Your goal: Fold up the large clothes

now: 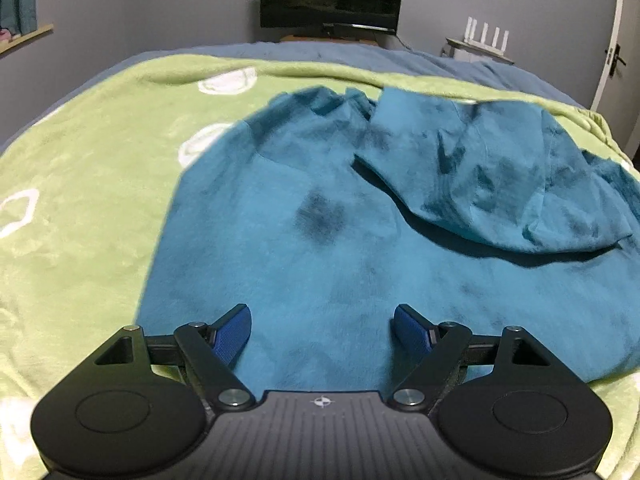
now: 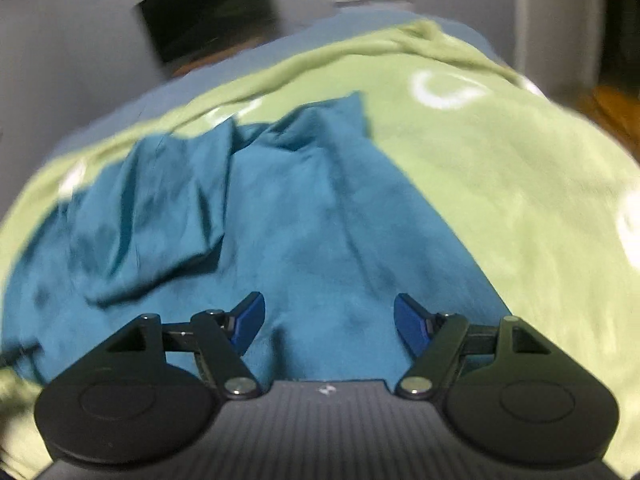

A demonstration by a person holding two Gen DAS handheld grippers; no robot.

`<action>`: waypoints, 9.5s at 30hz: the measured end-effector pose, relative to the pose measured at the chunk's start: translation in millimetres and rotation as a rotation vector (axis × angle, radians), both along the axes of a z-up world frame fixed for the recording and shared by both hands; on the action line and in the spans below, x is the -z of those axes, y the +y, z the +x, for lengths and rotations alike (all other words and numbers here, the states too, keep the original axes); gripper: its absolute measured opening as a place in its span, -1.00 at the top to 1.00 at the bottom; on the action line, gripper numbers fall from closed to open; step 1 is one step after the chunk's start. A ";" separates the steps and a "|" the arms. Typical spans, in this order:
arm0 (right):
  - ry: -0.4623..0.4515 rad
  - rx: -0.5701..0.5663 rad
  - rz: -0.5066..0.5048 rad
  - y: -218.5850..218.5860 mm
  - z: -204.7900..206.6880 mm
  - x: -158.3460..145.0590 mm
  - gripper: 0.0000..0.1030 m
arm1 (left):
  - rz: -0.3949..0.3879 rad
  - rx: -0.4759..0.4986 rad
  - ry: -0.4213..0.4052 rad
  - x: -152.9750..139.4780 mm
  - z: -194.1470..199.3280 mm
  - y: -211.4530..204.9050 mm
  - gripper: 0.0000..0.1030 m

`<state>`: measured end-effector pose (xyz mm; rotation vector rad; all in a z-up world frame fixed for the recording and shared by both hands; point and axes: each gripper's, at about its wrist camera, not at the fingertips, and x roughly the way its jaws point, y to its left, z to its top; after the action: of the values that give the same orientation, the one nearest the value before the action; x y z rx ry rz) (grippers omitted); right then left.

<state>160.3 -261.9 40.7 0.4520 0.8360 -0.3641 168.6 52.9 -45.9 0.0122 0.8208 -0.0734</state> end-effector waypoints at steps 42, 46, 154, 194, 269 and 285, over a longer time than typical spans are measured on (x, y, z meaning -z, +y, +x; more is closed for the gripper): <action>-0.129 0.545 0.534 -50.4 -49.0 56.0 -0.17 | -0.347 -0.262 -0.067 -32.3 -37.1 105.7 -0.10; -0.207 0.597 0.575 -51.4 -51.0 65.2 -0.20 | -0.265 -0.195 -0.197 -59.1 -45.0 74.1 -0.31; -0.240 -0.602 -0.046 237.1 55.2 28.1 -0.18 | -0.726 -0.097 0.083 -3.3 32.0 131.6 0.15; -0.287 -0.561 -0.361 283.8 260.1 22.6 -0.19 | -0.265 0.078 -0.067 -32.8 -50.1 49.1 0.19; -0.230 -0.451 0.696 161.0 274.5 120.8 -1.00 | -0.262 0.030 -0.001 -17.3 -42.9 43.8 0.04; -0.323 -0.444 0.545 131.1 280.1 62.8 -0.08 | -0.194 0.108 -0.037 -23.7 -22.0 -15.6 -0.26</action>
<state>440.4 -130.9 -22.1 0.7855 0.6866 0.3534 146.5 37.4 -22.2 -0.1253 0.7733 -0.2538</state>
